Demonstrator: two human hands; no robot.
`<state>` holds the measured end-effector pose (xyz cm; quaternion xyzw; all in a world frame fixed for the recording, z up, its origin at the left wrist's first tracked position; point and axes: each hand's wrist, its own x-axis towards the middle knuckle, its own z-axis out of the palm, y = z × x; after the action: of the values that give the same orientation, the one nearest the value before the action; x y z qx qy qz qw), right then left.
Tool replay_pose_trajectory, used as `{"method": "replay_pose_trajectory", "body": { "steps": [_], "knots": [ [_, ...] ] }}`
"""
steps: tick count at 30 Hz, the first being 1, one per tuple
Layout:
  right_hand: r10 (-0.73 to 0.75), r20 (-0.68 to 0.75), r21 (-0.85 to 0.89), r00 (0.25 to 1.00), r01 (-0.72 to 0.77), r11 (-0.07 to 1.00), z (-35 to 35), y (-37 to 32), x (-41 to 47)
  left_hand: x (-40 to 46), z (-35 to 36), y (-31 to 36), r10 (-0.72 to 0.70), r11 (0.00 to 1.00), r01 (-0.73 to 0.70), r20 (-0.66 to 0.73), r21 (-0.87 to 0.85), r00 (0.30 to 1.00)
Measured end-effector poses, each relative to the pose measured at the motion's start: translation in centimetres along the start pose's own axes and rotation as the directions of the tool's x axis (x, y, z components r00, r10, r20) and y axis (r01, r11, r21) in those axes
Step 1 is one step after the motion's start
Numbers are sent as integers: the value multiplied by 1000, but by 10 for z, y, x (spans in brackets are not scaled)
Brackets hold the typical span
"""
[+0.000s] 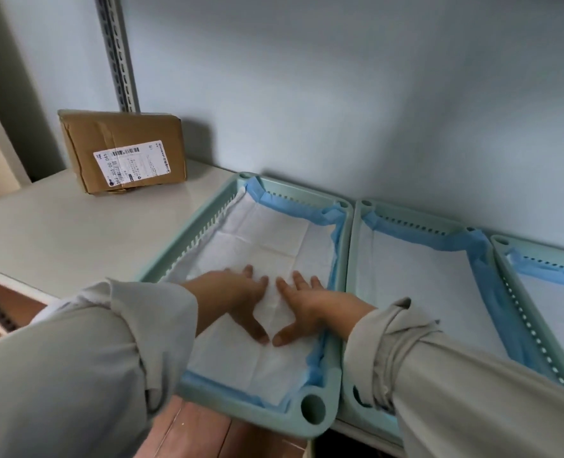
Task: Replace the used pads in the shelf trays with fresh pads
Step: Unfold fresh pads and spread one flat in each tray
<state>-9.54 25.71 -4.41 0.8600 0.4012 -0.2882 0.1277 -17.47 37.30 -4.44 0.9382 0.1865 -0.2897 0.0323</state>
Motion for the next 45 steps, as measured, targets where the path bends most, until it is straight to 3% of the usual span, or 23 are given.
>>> {"method": "replay_pose_trajectory", "body": {
  "steps": [5, 9, 14, 19, 21, 23, 27, 29, 31, 33, 40, 45],
  "knots": [
    [-50, -87, -68, 995, 44, 997, -8, -28, -24, -16, 31, -1, 6, 994, -8, -20, -112, 1000],
    [-110, -18, 65, 994, 111, 992, -3, -33, -52, -19, 31, -1, 0, 997, -2, -22, -83, 1000],
    [-170, 79, 111, 982, 161, 981, -1, -32, -81, -43, 19, 23, 38, 999, -38, -8, -1, 999],
    [-200, 212, 64, 957, 191, 979, -2, -40, -118, -72, 21, 23, 127, 992, -124, 210, -26, 969],
    [-203, 265, -83, 943, 232, 969, 5, -43, -126, -84, 20, 18, 144, 988, -122, 283, -92, 948],
    [-230, 190, -231, 954, 271, 934, 14, -46, -134, -100, 14, 18, 168, 982, -131, 306, -139, 937],
    [-305, -24, -248, 952, 290, 924, 21, -45, -138, -119, 3, 24, 201, 966, -126, 346, -226, 916],
    [-318, -73, -261, 945, 290, 921, 16, -44, -134, -122, 3, 29, 181, 982, -155, 315, -106, 932],
    [-311, -128, -266, 942, 270, 926, 12, -42, -130, -121, 3, 31, 184, 979, -198, 200, 54, 962],
    [-290, -170, -252, 942, 243, 937, 9, -36, -127, -115, 2, 33, 203, 974, -214, 138, 69, 969],
    [-258, -190, -145, 947, 233, 962, 24, -23, -115, -107, 7, 44, 198, 968, -219, 158, 125, 967],
    [-185, -287, 211, 940, 251, 945, 7, -6, -124, -113, -7, 52, 181, 965, -209, 180, 155, 967]
  ]
}}
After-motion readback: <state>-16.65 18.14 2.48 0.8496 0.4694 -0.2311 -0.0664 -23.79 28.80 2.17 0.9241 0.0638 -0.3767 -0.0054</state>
